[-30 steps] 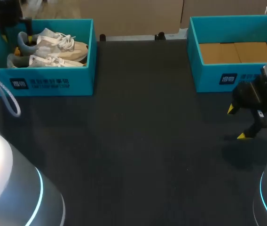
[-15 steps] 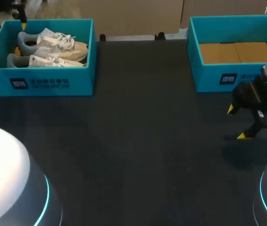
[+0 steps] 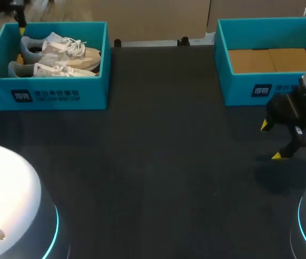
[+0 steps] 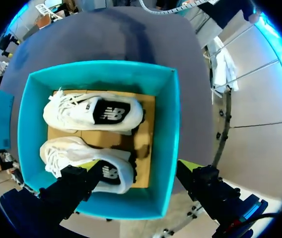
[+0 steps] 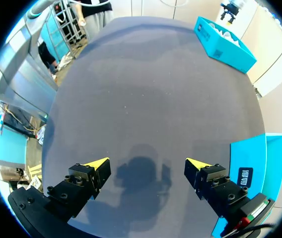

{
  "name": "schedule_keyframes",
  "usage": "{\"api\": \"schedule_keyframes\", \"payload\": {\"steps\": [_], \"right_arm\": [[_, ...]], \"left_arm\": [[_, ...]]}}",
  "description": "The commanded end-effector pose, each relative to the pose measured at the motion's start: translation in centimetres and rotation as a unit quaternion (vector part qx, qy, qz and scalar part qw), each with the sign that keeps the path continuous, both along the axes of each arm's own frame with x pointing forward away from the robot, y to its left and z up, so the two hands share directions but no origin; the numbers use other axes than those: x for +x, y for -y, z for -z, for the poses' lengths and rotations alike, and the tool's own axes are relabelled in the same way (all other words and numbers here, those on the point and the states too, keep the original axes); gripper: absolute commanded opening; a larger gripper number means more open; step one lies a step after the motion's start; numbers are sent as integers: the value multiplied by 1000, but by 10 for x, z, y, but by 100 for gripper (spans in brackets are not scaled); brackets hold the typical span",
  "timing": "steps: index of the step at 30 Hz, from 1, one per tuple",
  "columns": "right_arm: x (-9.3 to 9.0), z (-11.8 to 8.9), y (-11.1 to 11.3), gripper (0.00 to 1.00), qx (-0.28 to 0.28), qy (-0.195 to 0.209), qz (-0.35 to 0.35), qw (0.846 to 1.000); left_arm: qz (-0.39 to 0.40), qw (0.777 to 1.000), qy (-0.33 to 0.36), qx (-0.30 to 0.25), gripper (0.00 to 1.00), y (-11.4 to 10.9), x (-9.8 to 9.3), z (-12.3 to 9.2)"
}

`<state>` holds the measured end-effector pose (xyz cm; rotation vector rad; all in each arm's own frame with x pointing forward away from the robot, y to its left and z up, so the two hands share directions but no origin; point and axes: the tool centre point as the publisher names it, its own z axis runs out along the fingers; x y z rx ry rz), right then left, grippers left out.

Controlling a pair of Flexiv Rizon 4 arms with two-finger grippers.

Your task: Take the shoe out of the shoebox, open the shoe tongue, remove and reinsert the insole, then place the shoe into the shoebox

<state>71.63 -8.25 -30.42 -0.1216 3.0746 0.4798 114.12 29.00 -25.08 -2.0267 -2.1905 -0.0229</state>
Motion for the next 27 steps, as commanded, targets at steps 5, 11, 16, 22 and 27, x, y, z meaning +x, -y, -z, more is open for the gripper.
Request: {"api": "schedule_keyframes", "payload": {"steps": [5,11,16,22,27], "right_arm": [[-1,0,0,100,-1,1,0,1000],[-1,0,0,100,-1,1,0,1000],[-1,0,0,100,-1,1,0,1000],[-1,0,0,100,-1,1,0,1000],[-1,0,0,100,-1,1,0,1000]], "left_arm": [[12,1000,7,20,100,-1,-50,0],[16,1000,9,16,100,-4,-53,-5],[16,1000,9,16,100,-4,-53,-5],[28,999,1,19,100,0,-63,8],[44,999,-11,19,100,0,-74,28]]}}
